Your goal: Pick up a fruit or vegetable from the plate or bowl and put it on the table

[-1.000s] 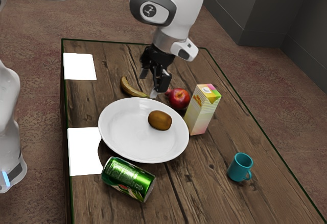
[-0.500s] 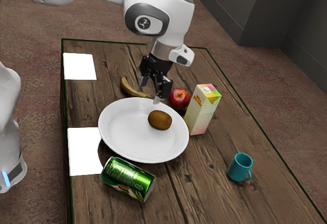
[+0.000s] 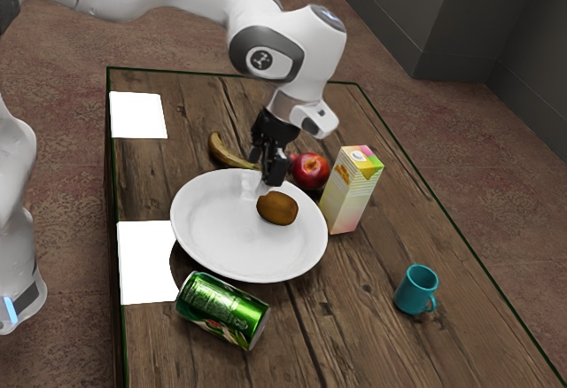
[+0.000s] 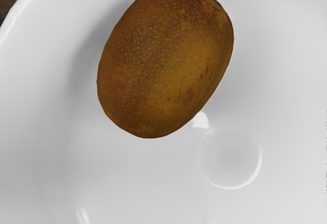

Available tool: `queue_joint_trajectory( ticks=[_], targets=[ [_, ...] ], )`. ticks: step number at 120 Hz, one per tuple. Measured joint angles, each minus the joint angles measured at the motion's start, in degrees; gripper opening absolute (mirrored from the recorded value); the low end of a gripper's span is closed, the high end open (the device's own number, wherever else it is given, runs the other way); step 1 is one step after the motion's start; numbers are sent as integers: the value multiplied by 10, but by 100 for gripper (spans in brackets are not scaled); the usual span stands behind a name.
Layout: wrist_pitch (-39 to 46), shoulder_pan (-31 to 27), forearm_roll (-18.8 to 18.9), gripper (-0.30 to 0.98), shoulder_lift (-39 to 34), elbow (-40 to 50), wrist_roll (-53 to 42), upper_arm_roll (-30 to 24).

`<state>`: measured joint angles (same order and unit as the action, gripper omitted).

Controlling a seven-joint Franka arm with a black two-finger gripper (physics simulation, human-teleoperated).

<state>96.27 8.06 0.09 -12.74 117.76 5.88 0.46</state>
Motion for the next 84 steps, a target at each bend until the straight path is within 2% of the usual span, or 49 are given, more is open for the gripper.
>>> queue_joint_trajectory(
  ticks=[26,54,84],
  targets=[
    [13,-3,12,69,-19,23,-36,32],
    [84,0,32,69,32,2,-69,19],
    [120,2,19,69,62,10,-94,19]
  ],
)
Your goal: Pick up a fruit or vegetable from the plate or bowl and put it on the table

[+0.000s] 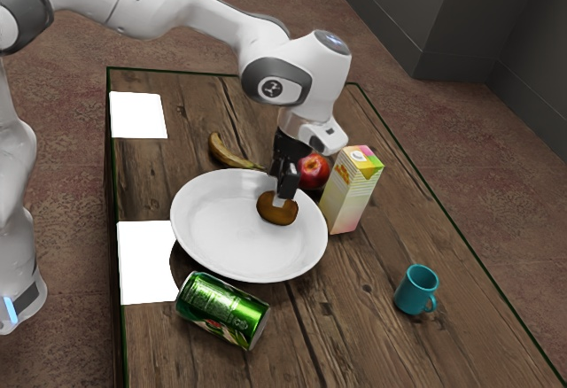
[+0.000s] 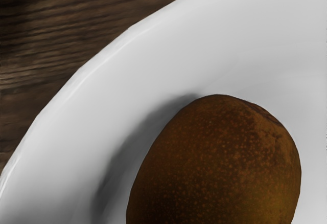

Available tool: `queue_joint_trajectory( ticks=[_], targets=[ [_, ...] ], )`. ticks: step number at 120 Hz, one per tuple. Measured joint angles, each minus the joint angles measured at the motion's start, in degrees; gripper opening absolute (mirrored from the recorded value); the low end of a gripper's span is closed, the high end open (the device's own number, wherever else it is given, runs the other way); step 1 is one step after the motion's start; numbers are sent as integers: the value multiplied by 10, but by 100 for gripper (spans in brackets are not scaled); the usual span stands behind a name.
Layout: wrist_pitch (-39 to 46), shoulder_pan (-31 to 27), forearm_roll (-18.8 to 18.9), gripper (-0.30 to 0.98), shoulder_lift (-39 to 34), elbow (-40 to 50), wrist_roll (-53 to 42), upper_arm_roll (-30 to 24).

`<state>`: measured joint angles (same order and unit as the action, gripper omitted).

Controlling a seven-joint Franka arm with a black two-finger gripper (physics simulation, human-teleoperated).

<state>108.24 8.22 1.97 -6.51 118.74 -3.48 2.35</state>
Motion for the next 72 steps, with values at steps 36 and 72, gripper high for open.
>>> queue_joint_trajectory(
  ticks=[36,72],
  targets=[
    [31,16,-26,69,22,12,-19,2],
    [40,12,-28,34,25,9,-29,2]
  ],
)
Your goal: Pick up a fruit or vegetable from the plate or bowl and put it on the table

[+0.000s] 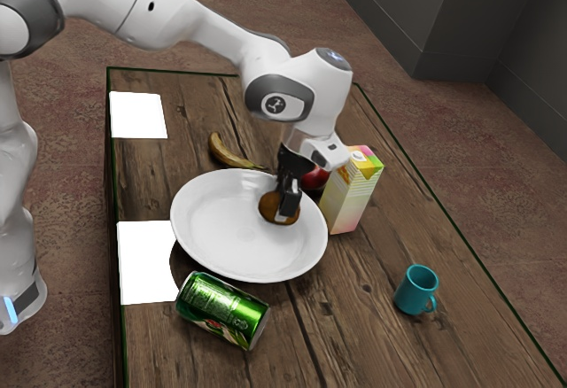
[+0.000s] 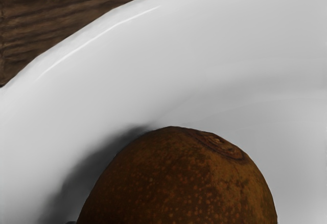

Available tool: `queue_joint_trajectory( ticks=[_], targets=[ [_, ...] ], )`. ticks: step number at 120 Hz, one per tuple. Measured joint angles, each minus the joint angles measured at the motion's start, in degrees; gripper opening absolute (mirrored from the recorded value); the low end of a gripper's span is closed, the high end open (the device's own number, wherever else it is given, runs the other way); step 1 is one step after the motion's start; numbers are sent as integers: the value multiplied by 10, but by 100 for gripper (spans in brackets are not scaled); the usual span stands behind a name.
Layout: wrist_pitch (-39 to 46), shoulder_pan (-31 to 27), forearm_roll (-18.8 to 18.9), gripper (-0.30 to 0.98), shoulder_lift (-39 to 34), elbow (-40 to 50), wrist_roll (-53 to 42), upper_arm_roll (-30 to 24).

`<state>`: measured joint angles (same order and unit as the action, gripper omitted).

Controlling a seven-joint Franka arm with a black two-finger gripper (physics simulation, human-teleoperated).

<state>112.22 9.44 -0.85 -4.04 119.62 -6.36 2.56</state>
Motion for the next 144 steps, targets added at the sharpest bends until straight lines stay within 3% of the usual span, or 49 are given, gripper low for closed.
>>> queue_joint_trajectory(
  ticks=[25,45,86,100,119,130,144],
  targets=[
    [-39,-8,24,27,6,-100,7,-68],
    [-78,-2,33,22,87,-225,24,-162],
    [-114,17,43,29,97,-234,64,-241],
    [-118,18,48,52,99,-242,71,-242],
    [-122,10,56,63,116,-278,77,-238],
    [-171,-42,77,66,159,-411,78,-238],
    [-230,-191,101,67,169,-481,66,-239]
  ],
)
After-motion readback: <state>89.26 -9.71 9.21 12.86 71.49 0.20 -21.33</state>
